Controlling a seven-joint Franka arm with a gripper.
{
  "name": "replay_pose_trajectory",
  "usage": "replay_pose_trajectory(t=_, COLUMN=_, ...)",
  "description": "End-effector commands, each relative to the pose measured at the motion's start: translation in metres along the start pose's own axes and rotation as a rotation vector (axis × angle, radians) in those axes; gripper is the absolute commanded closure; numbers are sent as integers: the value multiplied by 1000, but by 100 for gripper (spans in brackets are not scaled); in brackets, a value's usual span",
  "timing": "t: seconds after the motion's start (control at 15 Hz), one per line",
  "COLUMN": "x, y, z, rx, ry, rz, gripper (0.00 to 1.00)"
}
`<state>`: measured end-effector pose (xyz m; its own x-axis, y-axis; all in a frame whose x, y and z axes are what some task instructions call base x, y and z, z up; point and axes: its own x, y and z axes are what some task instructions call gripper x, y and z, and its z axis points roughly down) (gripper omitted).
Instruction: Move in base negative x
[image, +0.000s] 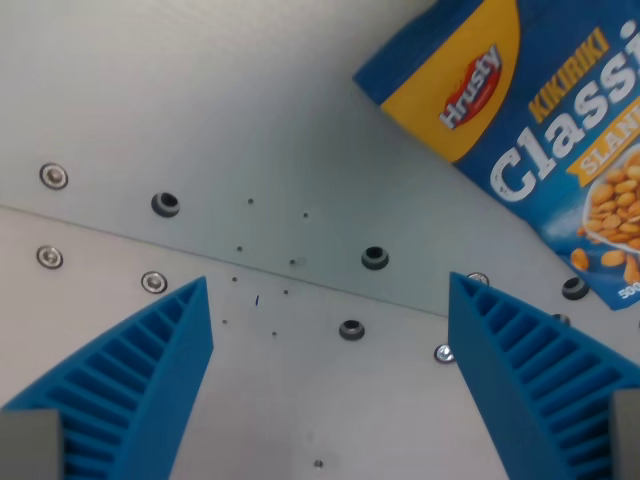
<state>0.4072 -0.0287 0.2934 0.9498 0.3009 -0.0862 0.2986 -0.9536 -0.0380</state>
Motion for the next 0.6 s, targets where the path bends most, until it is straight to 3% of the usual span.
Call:
replay_pose_trajectory(t=0.07, x=-24, y=-15, z=-2, rx=-35, ry=74, rz=13, gripper=0)
replay_pose_trajectory(t=0.6, x=-63, y=-40, z=10, rx=-35, ry=74, rz=13, gripper=0)
